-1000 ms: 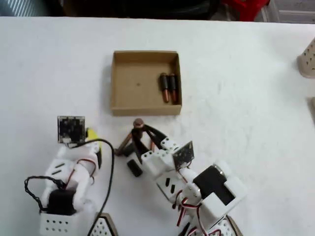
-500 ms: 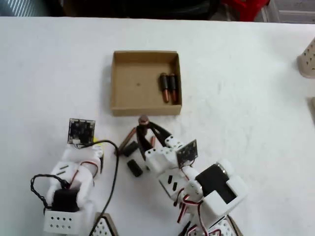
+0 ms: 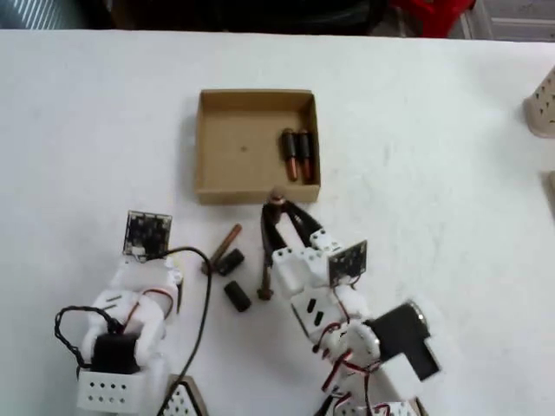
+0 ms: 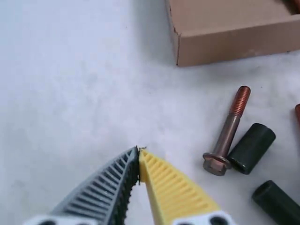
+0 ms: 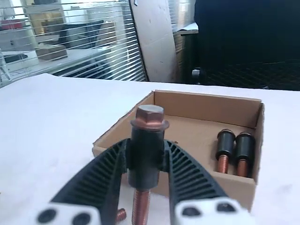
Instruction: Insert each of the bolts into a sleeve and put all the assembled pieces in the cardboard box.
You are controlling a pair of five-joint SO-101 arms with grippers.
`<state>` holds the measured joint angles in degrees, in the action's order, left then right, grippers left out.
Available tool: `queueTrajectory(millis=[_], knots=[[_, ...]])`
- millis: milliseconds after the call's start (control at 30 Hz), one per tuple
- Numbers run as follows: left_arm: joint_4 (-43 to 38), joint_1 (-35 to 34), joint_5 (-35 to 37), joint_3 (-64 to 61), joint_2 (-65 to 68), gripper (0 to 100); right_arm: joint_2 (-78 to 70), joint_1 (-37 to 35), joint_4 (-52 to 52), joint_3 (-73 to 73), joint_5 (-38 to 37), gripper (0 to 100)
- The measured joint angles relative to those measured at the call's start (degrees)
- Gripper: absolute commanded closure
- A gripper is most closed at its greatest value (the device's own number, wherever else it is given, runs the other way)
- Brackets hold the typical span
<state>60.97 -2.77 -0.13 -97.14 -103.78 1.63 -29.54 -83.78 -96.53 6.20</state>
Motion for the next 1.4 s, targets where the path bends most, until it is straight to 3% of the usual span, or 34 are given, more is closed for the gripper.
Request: queueTrajectory(millis=[267,1067,1400], knots=[[1.2,0.0,0.0,0.0,0.0,98,18.2,4.5,22.3,0.3,0.0,98.2],[1.2,0.0,0.0,0.0,0.0,98,88.2,5.8,113.8,3.3,0.0,98.1],[1.2,0.0,0.0,0.0,0.0,98,95.2,5.8,127.6,4.0,-3.5,98.1]])
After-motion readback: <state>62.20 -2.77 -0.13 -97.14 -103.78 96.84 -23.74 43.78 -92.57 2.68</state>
